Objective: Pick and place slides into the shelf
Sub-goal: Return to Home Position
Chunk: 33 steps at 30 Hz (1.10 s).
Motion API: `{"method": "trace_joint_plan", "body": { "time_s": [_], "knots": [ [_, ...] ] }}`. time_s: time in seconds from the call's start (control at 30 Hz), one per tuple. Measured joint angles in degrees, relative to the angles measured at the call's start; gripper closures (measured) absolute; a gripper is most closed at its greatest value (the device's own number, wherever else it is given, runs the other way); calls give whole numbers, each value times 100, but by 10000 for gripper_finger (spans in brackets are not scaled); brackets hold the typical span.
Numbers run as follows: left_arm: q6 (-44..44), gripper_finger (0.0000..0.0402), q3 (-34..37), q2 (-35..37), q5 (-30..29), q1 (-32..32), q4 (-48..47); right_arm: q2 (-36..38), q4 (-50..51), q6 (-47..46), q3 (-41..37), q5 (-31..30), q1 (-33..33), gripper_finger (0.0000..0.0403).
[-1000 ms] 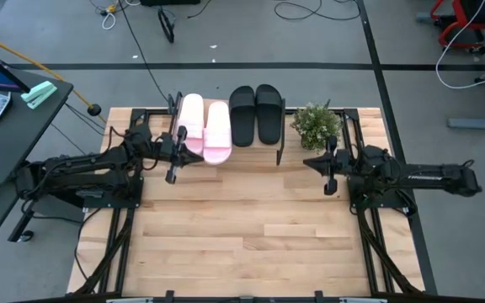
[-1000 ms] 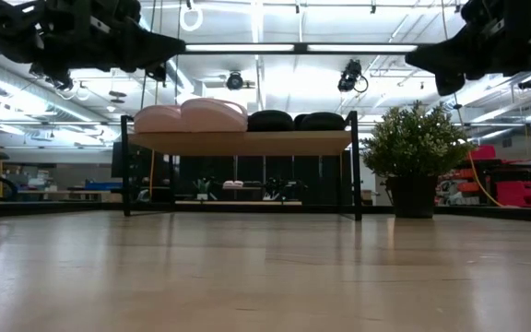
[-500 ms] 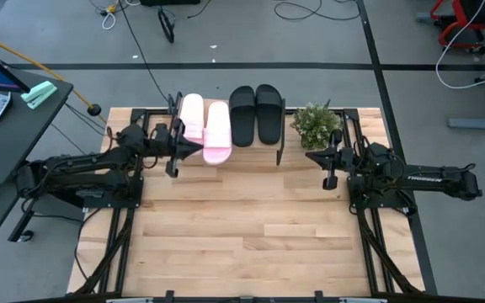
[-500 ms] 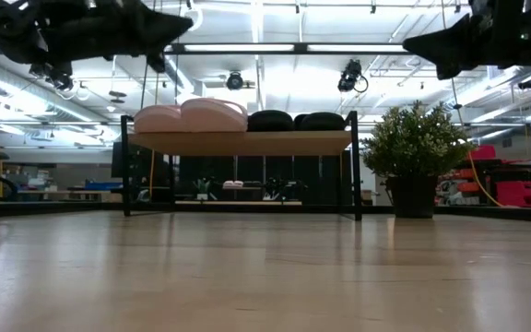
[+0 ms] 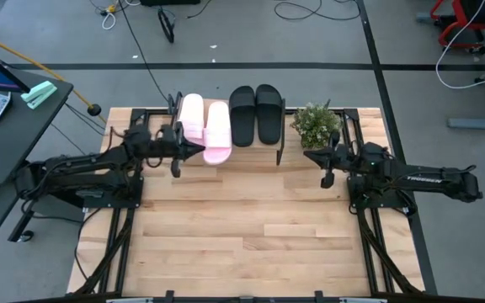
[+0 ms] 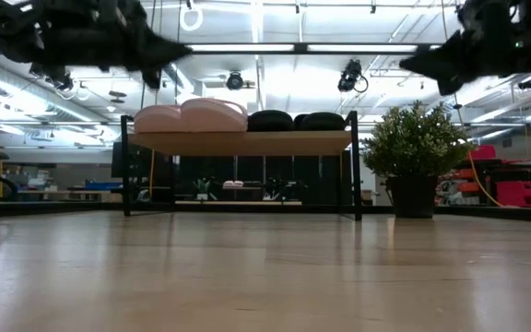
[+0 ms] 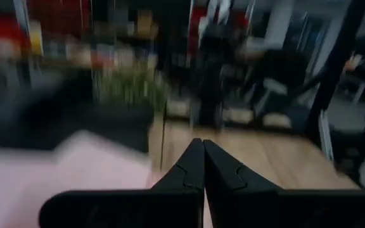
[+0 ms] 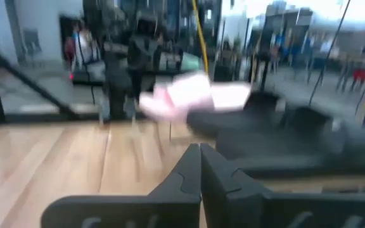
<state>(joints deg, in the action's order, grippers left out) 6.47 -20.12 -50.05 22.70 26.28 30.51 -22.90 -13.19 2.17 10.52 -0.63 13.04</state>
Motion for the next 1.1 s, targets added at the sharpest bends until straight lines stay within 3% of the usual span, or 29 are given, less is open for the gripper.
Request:
{"method": "trace_joint_plan", "body": {
  "time_s": [0.1,0.33,0.53,0.77,0.9,1.1],
  "knots": [
    [-71,398,-20,128,2,2,466,9,-274,85,2,3,-2,403],
    [-100,399,-7,75,214,-73,-539,-15,426,-292,2,102,-2,403],
    [-171,399,-4,436,198,-37,-536,49,364,-112,70,106,-5,403],
    [-309,400,7,1325,37,-20,-1554,118,442,-41,81,212,-7,403],
    [-275,400,359,1956,-39,-20,-1374,235,452,-136,81,586,-10,403],
    [133,400,1366,2877,-467,-7,-865,412,706,-345,83,492,-9,403]
  ]
}}
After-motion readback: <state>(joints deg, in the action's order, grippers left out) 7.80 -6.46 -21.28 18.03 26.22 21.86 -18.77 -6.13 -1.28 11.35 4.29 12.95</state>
